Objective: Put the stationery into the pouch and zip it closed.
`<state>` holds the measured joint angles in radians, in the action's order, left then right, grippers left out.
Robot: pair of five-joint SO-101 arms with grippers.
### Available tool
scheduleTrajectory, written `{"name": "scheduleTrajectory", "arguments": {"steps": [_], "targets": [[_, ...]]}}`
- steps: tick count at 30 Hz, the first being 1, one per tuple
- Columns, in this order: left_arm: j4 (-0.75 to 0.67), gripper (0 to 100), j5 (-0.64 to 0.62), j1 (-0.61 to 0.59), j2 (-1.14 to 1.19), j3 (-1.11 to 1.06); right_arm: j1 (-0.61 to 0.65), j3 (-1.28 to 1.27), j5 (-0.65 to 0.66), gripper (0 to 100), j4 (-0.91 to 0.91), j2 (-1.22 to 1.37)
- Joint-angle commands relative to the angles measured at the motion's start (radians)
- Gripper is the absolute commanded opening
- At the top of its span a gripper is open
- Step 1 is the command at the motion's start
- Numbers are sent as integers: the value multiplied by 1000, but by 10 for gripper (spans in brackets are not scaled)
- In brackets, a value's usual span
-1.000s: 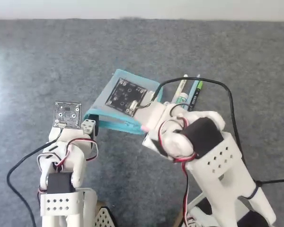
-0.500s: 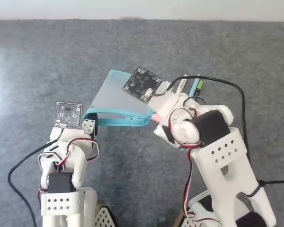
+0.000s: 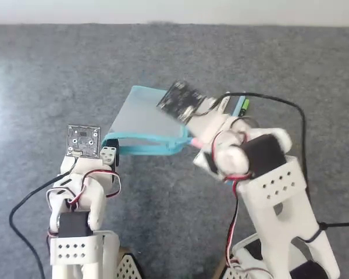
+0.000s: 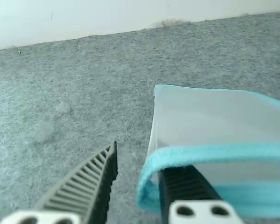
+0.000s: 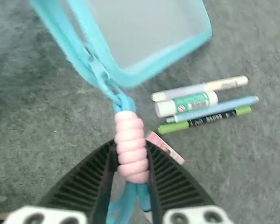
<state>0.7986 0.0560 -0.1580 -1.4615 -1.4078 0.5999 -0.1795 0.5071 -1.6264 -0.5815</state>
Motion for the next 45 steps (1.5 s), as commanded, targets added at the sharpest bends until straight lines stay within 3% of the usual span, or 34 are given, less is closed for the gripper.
{"name": "scheduleTrajectory", "arguments": {"steps": [1,4,6,10,15,20,25,31,38,45], "targets": [[-23,116,3,-12,-6,4,216,9,-14,228,-16,-99],[11,116,2,-12,-6,12,387,5,-18,346,-68,-202],[34,116,2,-12,-6,28,437,-11,-11,389,-77,-277],[100,116,-31,-6,-6,93,294,-212,-9,398,68,-380],[160,116,-52,-5,-5,162,117,-624,-14,397,444,-470],[189,116,-71,41,48,211,51,-853,-17,397,688,-530],[187,116,-94,77,288,312,8,-979,-37,392,809,-530],[186,115,-87,71,486,380,-5,-996,-80,371,800,-530],[158,115,-38,-28,489,311,-1,-991,-81,373,739,-529],[152,115,-20,-40,494,283,-1,-956,-124,373,736,-433]]}}
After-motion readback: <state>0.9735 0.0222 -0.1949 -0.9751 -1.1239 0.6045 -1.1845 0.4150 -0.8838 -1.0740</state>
